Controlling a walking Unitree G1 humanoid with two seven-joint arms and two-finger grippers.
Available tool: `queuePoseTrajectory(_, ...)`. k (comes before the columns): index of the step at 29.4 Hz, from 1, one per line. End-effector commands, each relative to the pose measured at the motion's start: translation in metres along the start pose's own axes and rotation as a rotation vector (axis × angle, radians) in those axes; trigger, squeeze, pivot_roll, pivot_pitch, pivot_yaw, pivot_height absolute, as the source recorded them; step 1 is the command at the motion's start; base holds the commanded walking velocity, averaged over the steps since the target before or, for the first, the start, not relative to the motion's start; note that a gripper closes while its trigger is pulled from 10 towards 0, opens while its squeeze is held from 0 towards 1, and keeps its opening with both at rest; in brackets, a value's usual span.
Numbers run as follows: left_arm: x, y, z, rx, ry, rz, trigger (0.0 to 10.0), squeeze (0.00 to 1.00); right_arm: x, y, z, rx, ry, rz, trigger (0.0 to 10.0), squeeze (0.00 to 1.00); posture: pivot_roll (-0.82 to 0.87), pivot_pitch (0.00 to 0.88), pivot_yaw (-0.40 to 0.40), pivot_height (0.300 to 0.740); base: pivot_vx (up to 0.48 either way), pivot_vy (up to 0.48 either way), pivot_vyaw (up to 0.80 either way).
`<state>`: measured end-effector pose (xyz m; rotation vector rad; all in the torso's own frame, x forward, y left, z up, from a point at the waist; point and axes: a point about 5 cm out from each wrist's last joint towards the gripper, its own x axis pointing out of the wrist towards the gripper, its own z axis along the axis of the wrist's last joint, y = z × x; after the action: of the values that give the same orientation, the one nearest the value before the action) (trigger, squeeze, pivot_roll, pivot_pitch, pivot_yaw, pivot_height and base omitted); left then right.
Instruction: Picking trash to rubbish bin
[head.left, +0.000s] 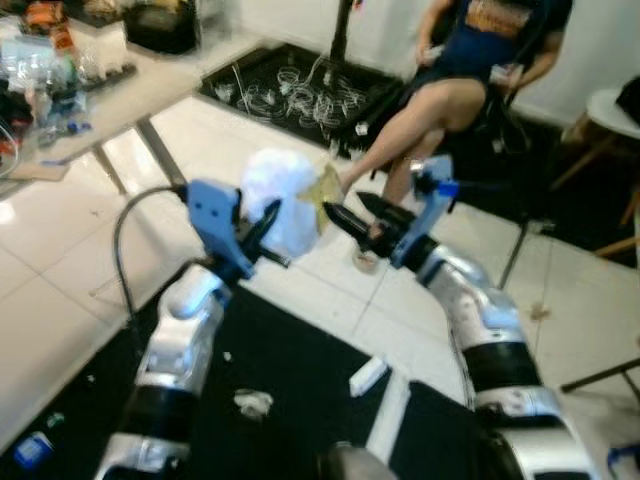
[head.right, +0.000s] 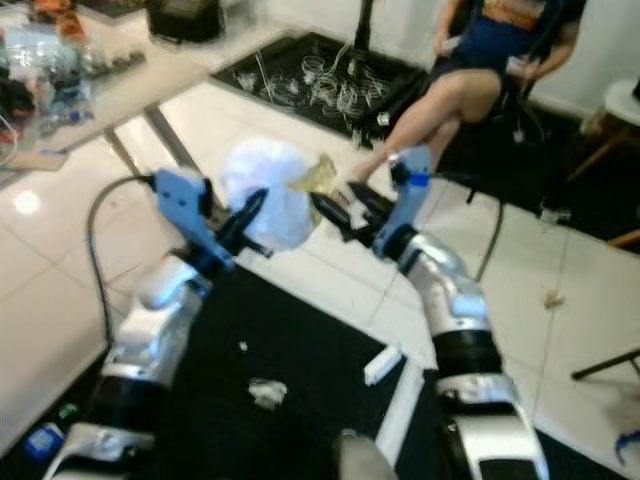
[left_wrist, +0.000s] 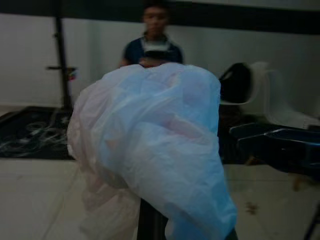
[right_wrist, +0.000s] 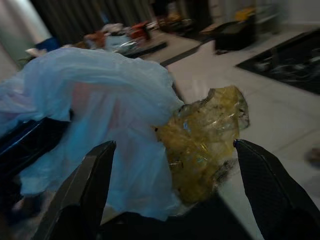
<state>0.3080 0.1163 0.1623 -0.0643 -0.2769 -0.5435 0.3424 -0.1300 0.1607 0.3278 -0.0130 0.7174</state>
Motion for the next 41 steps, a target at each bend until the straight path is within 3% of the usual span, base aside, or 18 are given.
queuePoseTrajectory(1,-0.0017,-0.0015,-0.0031,0.013,0.016,-0.008,10.0,0.0,0.0008,0.0012,-0.002,0.007,0.009,0.007,10.0,0.0,-0.02,0.0,-0.046,0.74,0.0,0.0,-0.76)
queuePoseTrajectory(41,-0.0012,-0.0005,-0.0032,0.015,0.014,-0.006,10.0,0.0,0.0017,0.0015,-0.0017,0.01,0.009,0.013,10.0,0.0,-0.02,0.0,-0.047,0.74,0.0,0.0,-0.76)
